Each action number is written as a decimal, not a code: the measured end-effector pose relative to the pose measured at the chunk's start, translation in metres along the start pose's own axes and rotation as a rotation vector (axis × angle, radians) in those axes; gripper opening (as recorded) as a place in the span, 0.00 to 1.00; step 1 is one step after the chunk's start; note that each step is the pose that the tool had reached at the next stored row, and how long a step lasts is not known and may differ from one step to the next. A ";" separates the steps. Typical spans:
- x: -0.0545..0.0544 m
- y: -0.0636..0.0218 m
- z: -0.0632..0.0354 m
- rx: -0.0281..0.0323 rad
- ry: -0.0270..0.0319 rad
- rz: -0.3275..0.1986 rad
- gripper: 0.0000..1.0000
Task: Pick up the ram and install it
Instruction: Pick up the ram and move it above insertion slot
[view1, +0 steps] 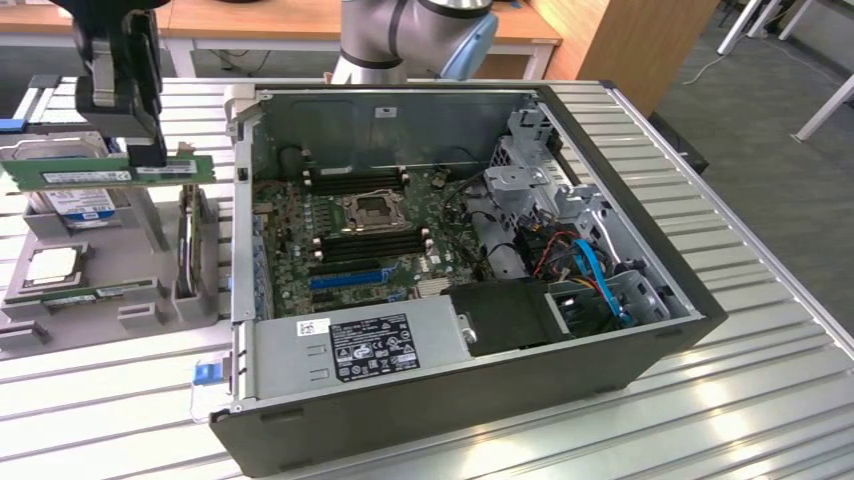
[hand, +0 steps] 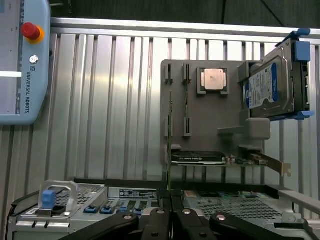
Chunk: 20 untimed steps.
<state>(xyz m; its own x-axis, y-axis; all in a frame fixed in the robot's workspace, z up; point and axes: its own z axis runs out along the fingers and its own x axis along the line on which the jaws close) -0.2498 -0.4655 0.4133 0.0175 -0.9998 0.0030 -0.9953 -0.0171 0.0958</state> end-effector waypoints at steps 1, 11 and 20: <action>0.000 -0.0016 -0.0001 -0.0011 -0.0001 0.000 0.11; 0.001 -0.0205 -0.0019 -0.0152 -0.0004 0.000 0.11; 0.001 -0.0216 -0.0021 -0.0057 -0.0003 0.000 0.11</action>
<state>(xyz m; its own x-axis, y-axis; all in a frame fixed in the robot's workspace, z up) -0.2281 -0.4661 0.4133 0.0175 -0.9998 0.0027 -0.9947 -0.0172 0.1015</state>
